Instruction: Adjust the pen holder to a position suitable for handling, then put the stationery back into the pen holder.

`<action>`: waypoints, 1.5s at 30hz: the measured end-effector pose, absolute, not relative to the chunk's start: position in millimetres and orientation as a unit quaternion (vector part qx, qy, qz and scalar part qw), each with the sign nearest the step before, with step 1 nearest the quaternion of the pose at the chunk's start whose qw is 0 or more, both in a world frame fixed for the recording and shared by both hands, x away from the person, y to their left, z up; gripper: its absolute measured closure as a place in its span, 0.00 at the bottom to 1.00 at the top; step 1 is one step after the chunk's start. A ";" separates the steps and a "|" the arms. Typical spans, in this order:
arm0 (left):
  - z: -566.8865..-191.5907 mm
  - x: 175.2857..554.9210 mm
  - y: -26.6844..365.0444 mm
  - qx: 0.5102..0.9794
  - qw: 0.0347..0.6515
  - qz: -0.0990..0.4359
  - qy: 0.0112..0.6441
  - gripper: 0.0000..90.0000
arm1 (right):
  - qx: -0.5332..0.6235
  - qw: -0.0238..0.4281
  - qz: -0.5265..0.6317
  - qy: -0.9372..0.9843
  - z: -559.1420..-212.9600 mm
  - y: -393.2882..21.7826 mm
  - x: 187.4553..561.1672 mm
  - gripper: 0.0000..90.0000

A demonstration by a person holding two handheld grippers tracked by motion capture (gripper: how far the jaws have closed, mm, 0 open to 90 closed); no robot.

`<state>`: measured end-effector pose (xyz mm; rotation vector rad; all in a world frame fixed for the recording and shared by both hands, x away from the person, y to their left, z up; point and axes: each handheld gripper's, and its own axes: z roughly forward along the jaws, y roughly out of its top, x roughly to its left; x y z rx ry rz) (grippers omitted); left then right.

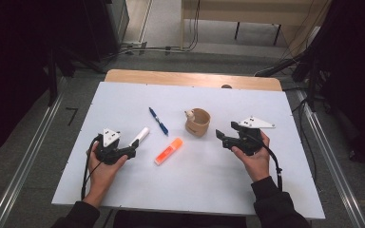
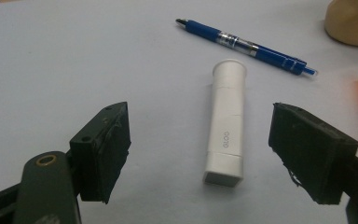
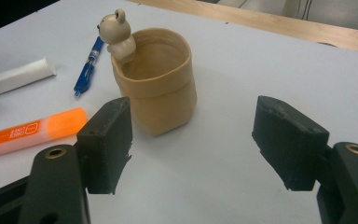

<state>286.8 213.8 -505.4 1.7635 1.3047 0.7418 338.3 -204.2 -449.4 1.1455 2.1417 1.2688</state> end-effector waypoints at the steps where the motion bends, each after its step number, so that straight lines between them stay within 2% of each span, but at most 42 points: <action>1: -505.9 286.9 213.2 0.699 0.399 0.294 0.515 0.24 | 0.412 0.197 0.453 0.766 -449.9 -203.9 338.6 0.30; 33: -510.9 294.1 206.4 0.712 0.383 0.280 0.518 0.24 | 0.413 0.196 0.449 0.768 -452.2 -203.2 338.4 0.30; 38: -511.6 296.8 205.0 0.719 0.372 0.274 0.519 0.28 | 0.414 0.196 0.449 0.767 -452.4 -203.4 338.8 0.30; 45: -512.0 298.3 202.1 0.726 0.359 0.276 0.517 0.40 | 0.413 0.196 0.447 0.769 -453.1 -203.3 339.3 0.30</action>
